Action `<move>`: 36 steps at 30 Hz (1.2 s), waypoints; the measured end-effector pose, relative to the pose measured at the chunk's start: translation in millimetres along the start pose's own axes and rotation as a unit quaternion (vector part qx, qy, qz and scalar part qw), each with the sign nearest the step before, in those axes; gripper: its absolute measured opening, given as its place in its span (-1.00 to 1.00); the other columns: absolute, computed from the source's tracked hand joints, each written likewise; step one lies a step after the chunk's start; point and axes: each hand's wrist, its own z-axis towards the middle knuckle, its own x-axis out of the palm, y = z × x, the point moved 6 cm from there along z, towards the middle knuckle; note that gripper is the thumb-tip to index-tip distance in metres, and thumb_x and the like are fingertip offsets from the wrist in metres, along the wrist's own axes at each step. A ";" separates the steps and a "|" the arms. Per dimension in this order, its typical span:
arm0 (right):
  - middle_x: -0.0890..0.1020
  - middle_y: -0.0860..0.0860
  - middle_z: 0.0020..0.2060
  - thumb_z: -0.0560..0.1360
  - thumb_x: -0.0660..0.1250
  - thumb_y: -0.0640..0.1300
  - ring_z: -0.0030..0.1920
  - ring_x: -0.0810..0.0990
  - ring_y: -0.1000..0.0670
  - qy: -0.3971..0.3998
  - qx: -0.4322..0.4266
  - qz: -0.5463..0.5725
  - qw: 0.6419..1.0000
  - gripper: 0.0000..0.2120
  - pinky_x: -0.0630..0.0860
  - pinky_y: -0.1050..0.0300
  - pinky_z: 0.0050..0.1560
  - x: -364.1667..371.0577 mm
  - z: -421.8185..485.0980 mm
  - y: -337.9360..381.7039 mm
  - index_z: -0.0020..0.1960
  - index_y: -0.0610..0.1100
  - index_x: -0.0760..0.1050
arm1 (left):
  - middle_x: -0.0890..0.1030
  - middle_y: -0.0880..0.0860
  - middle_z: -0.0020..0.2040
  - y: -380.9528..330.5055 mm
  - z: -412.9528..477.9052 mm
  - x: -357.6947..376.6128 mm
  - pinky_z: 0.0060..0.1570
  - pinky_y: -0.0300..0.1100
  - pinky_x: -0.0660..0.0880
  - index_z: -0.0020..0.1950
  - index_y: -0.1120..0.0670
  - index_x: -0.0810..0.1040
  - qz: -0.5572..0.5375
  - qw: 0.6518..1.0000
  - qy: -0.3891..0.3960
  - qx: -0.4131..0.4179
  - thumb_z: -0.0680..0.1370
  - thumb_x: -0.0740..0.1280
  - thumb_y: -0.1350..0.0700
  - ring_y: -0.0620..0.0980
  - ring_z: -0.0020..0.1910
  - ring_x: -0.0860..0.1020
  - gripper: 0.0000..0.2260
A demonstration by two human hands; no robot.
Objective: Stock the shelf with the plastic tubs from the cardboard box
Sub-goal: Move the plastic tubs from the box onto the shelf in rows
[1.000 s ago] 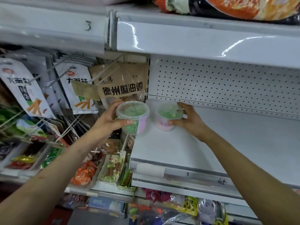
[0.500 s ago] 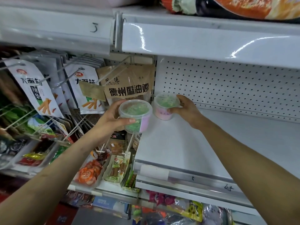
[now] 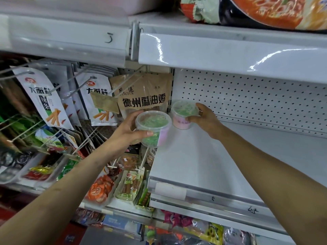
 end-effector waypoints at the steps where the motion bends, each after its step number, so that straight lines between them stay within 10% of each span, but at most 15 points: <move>1: 0.63 0.00 0.21 0.41 0.62 -0.18 0.28 0.60 -0.03 -0.003 0.001 -0.004 1.000 -0.49 0.59 0.04 0.24 -0.6 0.0 -1.8 0.30 -0.06 0.53 | 0.54 0.03 0.39 0.6 0.8 0.9 0.43 0.16 0.44 0.46 -0.10 0.44 -0.001 1.000 0.000 -0.001 0.25 0.70 -0.11 0.04 0.41 0.51 -0.17; 7: 0.36 0.01 0.42 0.50 0.54 -0.16 0.40 0.43 0.07 -0.100 -0.117 -0.079 0.985 -0.37 0.35 0.14 0.50 -8.6 -34.9 18.1 0.51 -0.06 0.40 | 0.51 0.06 0.40 4.1 3.6 18.9 0.32 0.01 0.55 0.49 -0.06 0.41 -0.021 1.000 0.021 -0.010 0.31 0.65 0.01 0.00 0.38 0.53 -0.21; 14: 0.44 0.20 0.51 0.57 0.50 -0.01 0.50 0.37 0.25 0.168 -0.071 0.000 0.983 -0.33 0.36 0.14 0.50 8.2 -95.8 42.3 0.60 0.12 0.32 | 0.53 0.10 0.38 9.1 18.4 66.3 0.31 -0.05 0.54 0.49 0.01 0.41 -0.045 0.997 0.067 -0.019 0.30 0.65 0.07 0.05 0.36 0.55 -0.20; 22: 0.54 0.21 0.43 0.49 0.55 -0.27 0.48 0.44 0.19 0.192 -0.041 0.047 0.979 -0.31 0.51 0.12 0.38 -26.5 -128.0 17.8 0.52 0.11 0.42 | 0.54 0.16 0.39 10.9 26.0 119.3 0.31 -0.04 0.54 0.46 0.11 0.39 -0.082 0.989 0.122 -0.028 0.40 0.52 0.28 0.10 0.39 0.53 -0.35; 36: 0.30 0.09 0.43 0.29 0.70 0.13 0.44 0.38 0.07 -0.047 -0.010 -0.161 0.986 0.00 0.36 0.13 0.45 -63.1 -132.6 -27.5 0.60 0.06 0.28 | 0.57 0.04 0.43 23.3 31.0 151.5 0.54 0.17 0.29 0.43 0.11 0.52 0.005 0.992 0.122 -0.018 0.45 0.56 0.05 0.00 0.48 0.46 -0.43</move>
